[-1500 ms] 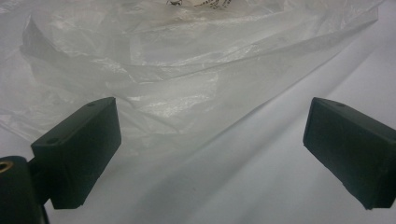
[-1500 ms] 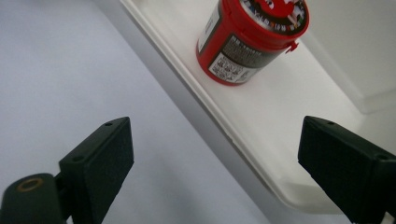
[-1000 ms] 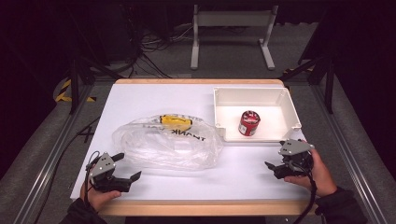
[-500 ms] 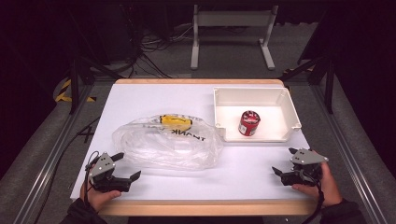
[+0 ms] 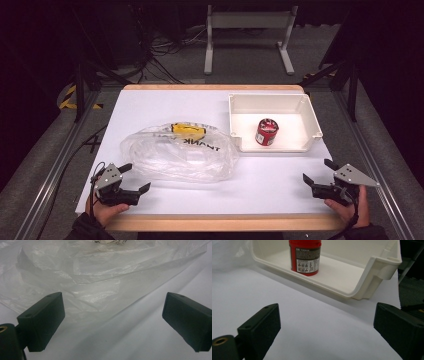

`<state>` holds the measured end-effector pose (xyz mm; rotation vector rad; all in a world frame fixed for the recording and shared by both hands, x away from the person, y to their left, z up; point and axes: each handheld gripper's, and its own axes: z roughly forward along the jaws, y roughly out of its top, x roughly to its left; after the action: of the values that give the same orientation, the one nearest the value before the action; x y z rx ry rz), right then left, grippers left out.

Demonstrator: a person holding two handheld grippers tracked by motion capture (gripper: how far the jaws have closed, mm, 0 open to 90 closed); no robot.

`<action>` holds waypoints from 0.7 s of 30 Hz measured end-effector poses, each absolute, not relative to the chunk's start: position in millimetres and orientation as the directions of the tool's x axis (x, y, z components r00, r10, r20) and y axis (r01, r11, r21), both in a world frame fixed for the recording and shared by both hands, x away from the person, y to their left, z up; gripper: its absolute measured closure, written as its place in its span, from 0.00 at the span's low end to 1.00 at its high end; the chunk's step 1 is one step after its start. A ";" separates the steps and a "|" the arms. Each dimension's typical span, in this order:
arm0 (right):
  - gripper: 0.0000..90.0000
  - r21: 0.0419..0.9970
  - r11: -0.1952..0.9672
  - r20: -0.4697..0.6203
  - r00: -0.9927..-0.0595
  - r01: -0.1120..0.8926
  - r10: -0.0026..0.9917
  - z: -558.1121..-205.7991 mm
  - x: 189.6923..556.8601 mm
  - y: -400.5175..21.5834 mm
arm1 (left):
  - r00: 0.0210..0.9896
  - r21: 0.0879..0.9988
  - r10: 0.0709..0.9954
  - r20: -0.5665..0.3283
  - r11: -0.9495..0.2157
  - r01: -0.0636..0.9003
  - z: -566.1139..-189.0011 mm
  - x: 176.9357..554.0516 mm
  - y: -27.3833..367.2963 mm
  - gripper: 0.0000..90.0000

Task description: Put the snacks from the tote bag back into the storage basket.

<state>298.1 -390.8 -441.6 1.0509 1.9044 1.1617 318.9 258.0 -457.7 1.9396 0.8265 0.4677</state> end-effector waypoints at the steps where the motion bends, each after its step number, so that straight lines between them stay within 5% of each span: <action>1: 0.08 0.918 0.275 -0.122 -0.454 0.287 0.882 -441.8 297.4 -391.4 | 0.699 0.876 0.715 -0.017 -0.326 0.355 -457.7 318.9 258.1 0.06; 21: 0.08 0.906 0.293 -0.132 -0.452 0.306 0.882 -442.8 299.1 -389.3 | 0.704 0.883 0.710 -0.013 -0.322 0.341 -457.3 317.1 258.8 0.06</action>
<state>299.1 -389.3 -442.8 1.0596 1.9148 1.1376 317.1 258.8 -457.3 1.9289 0.8124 0.4715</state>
